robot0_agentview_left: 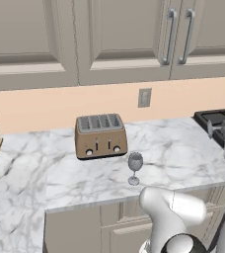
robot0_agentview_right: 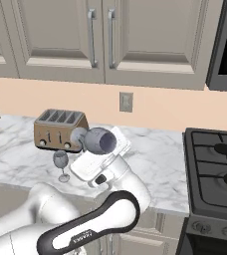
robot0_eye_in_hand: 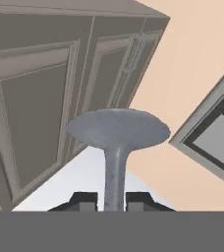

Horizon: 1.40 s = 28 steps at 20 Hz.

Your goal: Retrieve the wine glasses from the counter and place one next to each plate.

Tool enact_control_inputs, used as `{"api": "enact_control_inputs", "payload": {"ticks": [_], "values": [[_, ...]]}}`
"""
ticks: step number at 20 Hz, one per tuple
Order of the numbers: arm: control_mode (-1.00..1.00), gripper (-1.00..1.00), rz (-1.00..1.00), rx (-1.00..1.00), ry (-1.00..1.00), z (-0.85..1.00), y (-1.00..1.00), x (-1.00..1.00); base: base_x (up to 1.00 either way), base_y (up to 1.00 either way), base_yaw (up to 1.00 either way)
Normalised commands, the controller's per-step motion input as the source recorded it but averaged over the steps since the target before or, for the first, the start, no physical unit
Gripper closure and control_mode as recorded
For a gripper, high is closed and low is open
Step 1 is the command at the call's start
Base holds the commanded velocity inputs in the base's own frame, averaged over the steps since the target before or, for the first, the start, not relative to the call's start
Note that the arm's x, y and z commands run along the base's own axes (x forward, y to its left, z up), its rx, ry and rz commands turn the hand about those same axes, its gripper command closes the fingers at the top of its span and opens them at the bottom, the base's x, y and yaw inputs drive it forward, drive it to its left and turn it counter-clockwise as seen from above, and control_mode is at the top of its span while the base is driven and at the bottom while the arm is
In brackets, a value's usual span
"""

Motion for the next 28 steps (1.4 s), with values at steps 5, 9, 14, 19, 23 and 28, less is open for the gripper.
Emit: {"api": "enact_control_inputs", "payload": {"ticks": [5,9,14,19,23,28], "values": [[-1.0,1.0,0.26,-0.19,-0.28,0.79,0.29,-0.7,0.0,0.0,0.0],[-1.0,1.0,0.22,-0.26,-0.27,0.42,0.24,-0.96,0.0,0.0,0.0],[-1.0,1.0,0.05,-0.29,-0.15,0.15,0.5,-0.45,0.0,0.0,0.0],[1.0,1.0,0.0,0.0,0.0,0.0,0.0,0.0,0.03,-0.13,0.0],[1.0,1.0,0.0,0.0,0.0,0.0,0.0,0.0,0.0,-0.62,0.0],[1.0,1.0,0.0,0.0,0.0,0.0,0.0,0.0,-0.3,-0.56,-0.47]]}}
